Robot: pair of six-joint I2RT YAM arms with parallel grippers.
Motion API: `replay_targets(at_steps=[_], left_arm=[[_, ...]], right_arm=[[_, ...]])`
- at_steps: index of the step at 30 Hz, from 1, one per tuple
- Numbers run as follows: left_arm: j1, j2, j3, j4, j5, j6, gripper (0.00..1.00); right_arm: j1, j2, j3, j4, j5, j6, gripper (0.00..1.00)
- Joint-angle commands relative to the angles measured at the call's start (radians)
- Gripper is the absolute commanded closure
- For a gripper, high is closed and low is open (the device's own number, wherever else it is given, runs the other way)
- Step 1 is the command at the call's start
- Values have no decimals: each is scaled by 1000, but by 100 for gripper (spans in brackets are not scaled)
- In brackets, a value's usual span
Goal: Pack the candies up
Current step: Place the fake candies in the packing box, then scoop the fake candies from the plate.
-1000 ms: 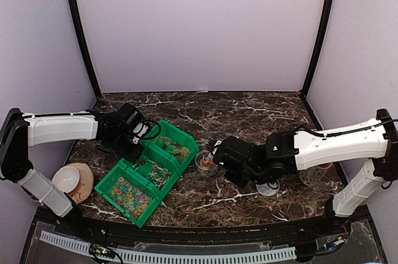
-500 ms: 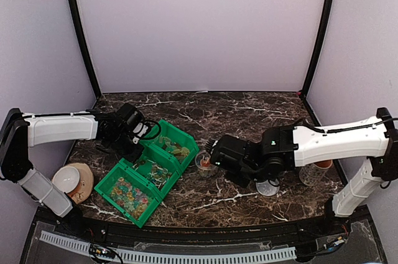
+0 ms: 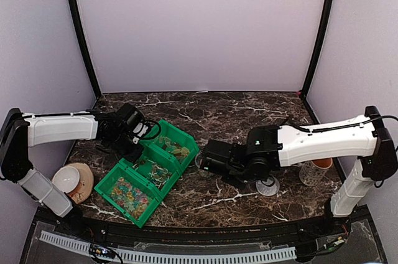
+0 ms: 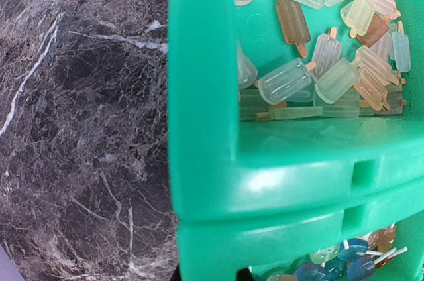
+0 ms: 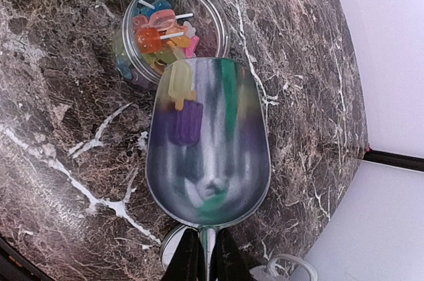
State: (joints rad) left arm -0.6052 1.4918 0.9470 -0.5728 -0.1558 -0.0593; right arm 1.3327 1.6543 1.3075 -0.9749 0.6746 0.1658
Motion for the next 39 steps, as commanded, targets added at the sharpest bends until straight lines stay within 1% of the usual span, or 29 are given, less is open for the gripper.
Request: replay_targets(at_steps=[1,10,19,25,30,32,39], left_arm=[[-4,-41,12,19,-15,0,100],[-4,-45,11,20,-12,0,100],[-4,-48,11,19,-13,-1,100],[-4,-48,12,22,-5,1,100],[-4,-48,10,22,-2,3,100],[-34,-49,10,21,-9,4,100],[-44,-50,11,18,-27,7,100]], right_arm=[[21,33,65,-82,40,-1,100],[27,40,124,-111,83,-15,100],[26,82,182,-143,114,-52,100],[26,92,247,-82,124,-117,100],[26,167,313,-50,142,-167,100],[26,216,347,-48,145,-187,100],[26,342,484,-64,168,-258,100]])
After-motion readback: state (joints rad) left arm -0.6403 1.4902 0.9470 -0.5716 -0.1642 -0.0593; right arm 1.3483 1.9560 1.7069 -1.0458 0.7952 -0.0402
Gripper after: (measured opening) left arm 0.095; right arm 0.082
